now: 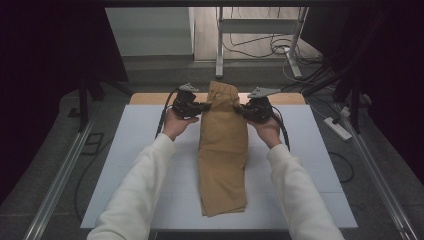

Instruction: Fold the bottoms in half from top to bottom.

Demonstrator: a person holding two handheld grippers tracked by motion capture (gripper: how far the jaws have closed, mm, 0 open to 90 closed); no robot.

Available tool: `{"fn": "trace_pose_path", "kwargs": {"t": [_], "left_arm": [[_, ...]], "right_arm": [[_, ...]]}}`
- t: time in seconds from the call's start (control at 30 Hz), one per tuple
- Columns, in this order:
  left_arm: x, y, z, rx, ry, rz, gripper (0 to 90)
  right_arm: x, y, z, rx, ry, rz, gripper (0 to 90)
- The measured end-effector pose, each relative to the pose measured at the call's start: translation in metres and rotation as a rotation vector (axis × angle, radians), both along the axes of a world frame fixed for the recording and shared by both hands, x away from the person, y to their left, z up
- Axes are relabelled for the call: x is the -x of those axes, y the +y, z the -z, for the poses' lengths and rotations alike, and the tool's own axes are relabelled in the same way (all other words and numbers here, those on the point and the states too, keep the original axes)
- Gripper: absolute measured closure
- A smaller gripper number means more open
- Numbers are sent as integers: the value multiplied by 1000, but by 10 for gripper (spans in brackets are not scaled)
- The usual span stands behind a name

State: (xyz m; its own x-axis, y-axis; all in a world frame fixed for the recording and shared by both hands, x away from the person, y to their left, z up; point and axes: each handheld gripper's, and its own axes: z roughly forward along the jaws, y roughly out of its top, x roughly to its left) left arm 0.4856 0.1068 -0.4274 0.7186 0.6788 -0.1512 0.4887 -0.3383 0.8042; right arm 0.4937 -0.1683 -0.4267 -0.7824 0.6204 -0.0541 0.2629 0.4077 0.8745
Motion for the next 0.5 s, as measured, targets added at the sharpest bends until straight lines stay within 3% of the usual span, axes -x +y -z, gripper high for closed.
{"fn": "trace_pose_path", "kwargs": {"t": [0.5], "left_arm": [[2,1,18,7,20,-1,843]], "right_arm": [[2,2,20,24,1,3,819]]}}
